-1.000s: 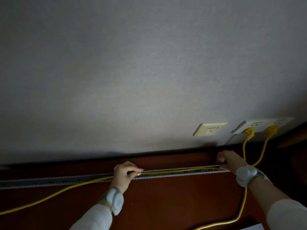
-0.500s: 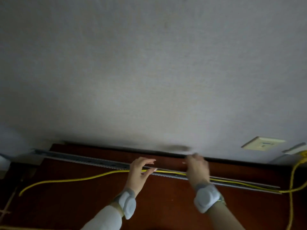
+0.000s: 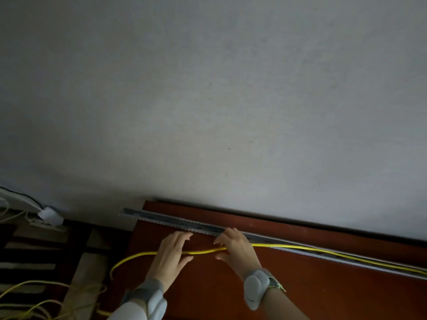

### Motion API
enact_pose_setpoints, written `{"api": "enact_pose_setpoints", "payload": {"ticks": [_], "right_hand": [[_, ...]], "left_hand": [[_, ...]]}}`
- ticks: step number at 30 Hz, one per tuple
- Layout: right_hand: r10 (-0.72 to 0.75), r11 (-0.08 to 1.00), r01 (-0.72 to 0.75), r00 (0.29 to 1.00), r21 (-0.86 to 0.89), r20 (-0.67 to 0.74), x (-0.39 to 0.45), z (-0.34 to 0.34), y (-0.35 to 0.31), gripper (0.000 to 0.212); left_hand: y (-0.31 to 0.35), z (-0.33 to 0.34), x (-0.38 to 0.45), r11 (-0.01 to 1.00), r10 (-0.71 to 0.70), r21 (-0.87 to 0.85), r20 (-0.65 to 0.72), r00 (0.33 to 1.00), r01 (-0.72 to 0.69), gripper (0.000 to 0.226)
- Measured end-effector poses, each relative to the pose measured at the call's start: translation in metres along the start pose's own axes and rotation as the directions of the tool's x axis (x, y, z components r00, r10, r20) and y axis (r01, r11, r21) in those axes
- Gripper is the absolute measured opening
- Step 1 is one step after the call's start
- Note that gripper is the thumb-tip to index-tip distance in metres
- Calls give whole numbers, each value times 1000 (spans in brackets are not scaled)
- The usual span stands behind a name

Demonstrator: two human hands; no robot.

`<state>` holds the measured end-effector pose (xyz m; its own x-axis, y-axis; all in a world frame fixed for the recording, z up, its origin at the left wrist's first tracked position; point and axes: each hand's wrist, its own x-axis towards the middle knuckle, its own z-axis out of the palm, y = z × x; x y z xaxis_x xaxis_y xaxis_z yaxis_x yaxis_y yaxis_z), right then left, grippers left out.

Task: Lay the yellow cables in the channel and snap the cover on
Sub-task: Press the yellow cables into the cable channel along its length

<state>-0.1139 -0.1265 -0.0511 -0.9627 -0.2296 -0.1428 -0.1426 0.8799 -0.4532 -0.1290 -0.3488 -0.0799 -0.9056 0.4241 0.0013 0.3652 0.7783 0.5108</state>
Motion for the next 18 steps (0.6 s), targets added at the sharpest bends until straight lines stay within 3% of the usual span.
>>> {"api": "enact_pose_setpoints", "payload": {"ticks": [2,5,8,11,14,18], "right_hand": [[66,995,-67,998,68,15,5,2,-4,15],[167,968,-167,986,189,13,10,-7,2,8],[194,957,-167,976,238,-98,13,-18,10,10],[221,956,-182,963,230,-153,12,-24,15,11],[300,936,-252,937,246,-180,16,-17,12,13],[328,930,-272,918,245,-223,16,-6,15,13]], "left_hand": [[-23,-9,-9,999,-27,24,0,1000,27,41],[-51,-27,-13,997,-71,25,0,998,71,23],[-79,-50,-11,981,-151,-128,-39,988,145,14],[-91,-68,4,954,-103,-285,-42,994,86,19],[-92,-78,29,922,-57,-387,-155,986,-7,21],[-89,-82,54,949,-41,-316,-178,983,-17,19]]}}
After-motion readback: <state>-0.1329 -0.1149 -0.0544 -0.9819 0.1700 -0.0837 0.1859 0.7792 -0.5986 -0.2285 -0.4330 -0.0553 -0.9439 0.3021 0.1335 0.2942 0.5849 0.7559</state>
